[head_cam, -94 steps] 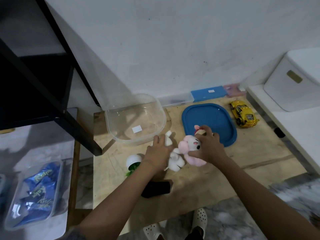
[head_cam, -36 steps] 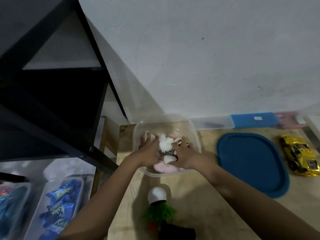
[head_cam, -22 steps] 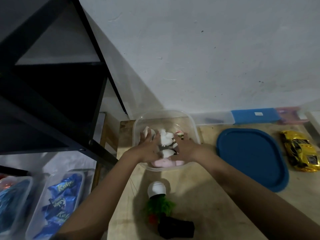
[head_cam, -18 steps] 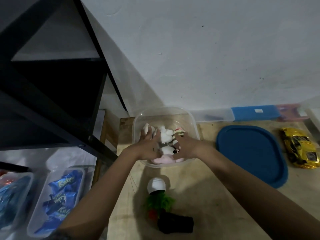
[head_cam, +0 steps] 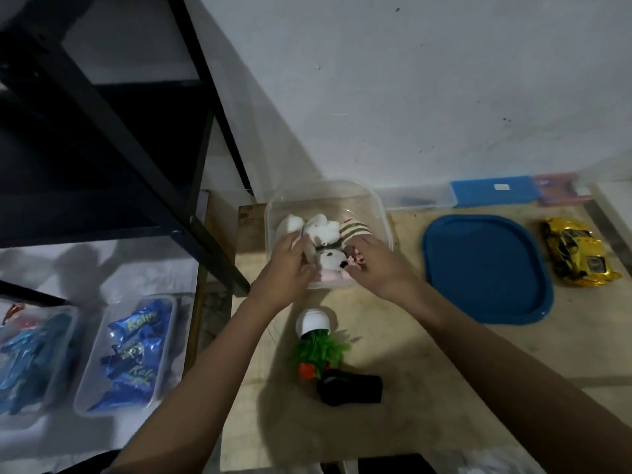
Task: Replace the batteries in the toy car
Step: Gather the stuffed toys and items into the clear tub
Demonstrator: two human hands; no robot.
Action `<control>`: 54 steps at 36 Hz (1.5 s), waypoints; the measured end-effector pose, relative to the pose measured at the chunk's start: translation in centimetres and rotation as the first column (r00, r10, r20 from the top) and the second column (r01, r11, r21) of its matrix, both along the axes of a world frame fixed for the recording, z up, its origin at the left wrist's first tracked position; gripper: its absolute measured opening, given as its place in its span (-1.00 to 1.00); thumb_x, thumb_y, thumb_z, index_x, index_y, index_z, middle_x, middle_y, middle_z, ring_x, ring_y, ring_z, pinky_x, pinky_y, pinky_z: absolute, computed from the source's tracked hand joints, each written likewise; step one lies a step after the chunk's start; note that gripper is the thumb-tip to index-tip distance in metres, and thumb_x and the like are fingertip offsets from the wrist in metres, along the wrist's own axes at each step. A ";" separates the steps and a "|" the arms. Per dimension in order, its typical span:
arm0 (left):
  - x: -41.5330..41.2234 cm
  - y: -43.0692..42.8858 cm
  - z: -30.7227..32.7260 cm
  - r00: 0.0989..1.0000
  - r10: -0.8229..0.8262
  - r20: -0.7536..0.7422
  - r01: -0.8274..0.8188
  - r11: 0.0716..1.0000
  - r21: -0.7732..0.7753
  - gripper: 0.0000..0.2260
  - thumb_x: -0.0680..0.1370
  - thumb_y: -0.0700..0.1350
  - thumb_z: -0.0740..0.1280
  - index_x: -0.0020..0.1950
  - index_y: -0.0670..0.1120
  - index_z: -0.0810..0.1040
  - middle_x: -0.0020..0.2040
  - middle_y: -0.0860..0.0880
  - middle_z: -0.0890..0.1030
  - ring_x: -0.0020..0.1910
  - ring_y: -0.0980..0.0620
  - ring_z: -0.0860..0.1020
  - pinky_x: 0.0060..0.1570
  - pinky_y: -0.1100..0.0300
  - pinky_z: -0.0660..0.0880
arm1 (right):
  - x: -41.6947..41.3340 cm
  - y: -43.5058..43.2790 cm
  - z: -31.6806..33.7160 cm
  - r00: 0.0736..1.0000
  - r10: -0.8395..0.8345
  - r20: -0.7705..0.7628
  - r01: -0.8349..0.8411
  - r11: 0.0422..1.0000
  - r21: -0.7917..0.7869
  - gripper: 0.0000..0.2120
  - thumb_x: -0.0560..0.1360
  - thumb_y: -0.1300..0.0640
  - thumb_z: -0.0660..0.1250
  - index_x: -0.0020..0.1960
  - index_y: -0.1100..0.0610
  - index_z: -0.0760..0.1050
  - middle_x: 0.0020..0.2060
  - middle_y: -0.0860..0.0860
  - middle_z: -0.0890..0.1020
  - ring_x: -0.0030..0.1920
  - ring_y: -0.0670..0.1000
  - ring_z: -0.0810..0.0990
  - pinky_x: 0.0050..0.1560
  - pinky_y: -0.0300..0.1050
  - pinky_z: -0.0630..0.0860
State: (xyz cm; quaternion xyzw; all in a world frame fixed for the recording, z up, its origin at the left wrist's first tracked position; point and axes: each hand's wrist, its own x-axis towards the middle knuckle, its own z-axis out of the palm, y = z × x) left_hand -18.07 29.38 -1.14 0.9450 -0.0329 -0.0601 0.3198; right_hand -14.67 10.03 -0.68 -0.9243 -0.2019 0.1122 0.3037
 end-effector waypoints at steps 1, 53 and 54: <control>-0.9 0.1 0.1 0.997 0.023 0.071 -0.022 0.999 -0.023 -0.57 0.55 -0.13 0.28 0.42 -0.16 0.33 0.41 -0.13 0.29 0.42 -0.07 0.23 0.30 0.13 0.30 | -0.9 -0.3 -0.1 0.999 -0.005 0.043 0.003 0.999 0.038 -0.65 0.45 0.23 0.34 0.22 0.24 0.45 0.17 0.15 0.48 0.22 0.09 0.42 0.09 -0.35 0.22; -9.7 -3.6 -0.8 0.760 0.420 -0.496 -0.647 0.415 -0.640 -0.88 0.58 -0.09 0.28 0.09 -0.04 0.53 -0.26 -0.06 0.50 -0.24 0.03 0.52 -0.22 0.12 0.54 | -18.5 -16.6 -3.5 0.916 -0.155 -0.370 0.203 0.975 0.094 -0.70 0.55 0.23 0.25 0.26 0.11 0.33 0.07 -0.08 0.45 0.09 -0.12 0.45 -0.01 -0.46 0.34; -10.0 -3.6 -0.7 0.760 0.416 -0.499 -0.646 0.400 -0.650 -0.87 0.58 -0.09 0.28 0.11 -0.05 0.53 -0.25 -0.08 0.51 -0.23 0.00 0.52 -0.16 0.07 0.54 | -18.7 -16.7 -3.2 0.914 -0.174 -0.366 0.241 0.960 0.144 -0.73 0.56 0.25 0.23 0.23 0.08 0.31 0.04 -0.09 0.46 0.04 -0.16 0.45 -0.05 -0.53 0.35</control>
